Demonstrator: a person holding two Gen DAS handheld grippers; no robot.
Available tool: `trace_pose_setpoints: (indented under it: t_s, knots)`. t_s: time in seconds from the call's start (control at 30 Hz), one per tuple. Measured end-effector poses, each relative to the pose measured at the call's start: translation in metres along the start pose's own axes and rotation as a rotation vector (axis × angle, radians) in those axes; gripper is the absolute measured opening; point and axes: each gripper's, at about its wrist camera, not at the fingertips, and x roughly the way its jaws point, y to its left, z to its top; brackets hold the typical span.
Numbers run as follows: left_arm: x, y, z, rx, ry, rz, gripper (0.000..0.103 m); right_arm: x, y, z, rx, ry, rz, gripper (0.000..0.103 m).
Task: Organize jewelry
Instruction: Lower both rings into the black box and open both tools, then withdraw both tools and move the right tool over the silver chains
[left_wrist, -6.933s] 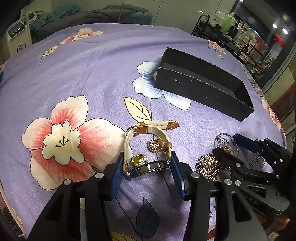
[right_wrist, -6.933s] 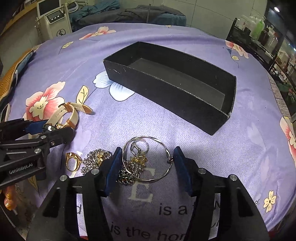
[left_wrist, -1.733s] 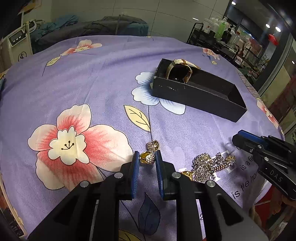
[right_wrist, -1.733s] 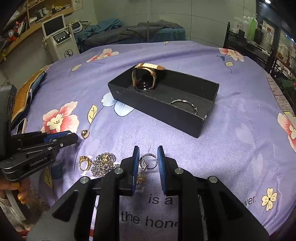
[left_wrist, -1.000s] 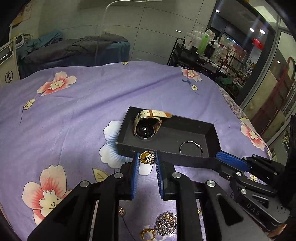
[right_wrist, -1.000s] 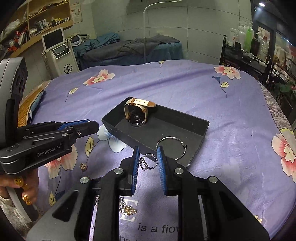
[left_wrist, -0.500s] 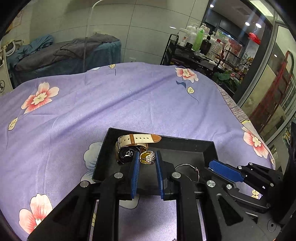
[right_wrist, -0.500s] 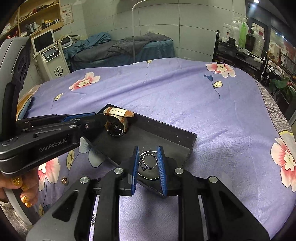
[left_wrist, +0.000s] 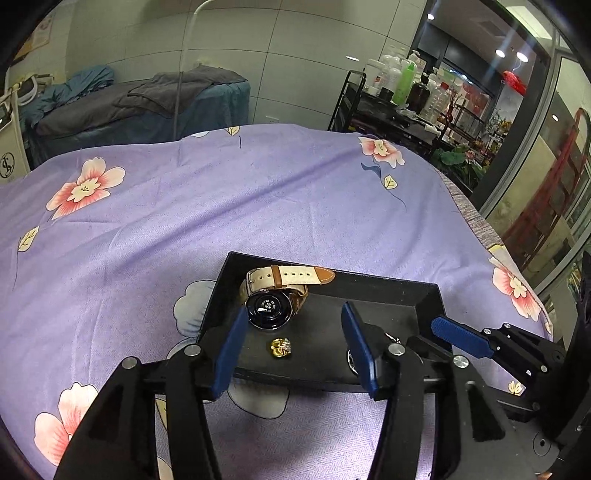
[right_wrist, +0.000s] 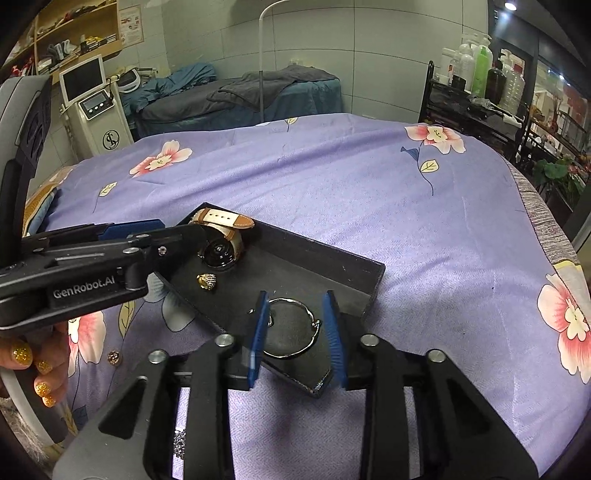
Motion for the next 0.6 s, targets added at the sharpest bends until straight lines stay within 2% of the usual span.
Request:
trace_pose_setpoints:
  t_s: [0.03,0.13,0.27,0.4,0.6]
  knots:
    - [-0.002,0.002,-0.001,-0.005,-0.003,0.002,0.057,-0.002,0.0,0.0,0.002,-0.007,-0.004,0.046]
    - [-0.006,0.007,-0.003,-0.019,-0.008,0.01,0.062,-0.008,0.0,-0.002,-0.004,-0.015,-0.013,0.047]
    - [-0.012,0.015,-0.012,-0.046,-0.007,0.007,0.076,-0.014,0.001,-0.009,0.003,-0.004,-0.006,0.05]
    - [-0.018,0.021,-0.025,-0.069,0.005,0.01,0.084,-0.02,0.004,-0.02,-0.005,0.013,0.005,0.051]
    - [-0.024,0.025,-0.044,-0.076,0.023,0.024,0.089,-0.027,0.009,-0.034,-0.012,0.034,0.019,0.051]
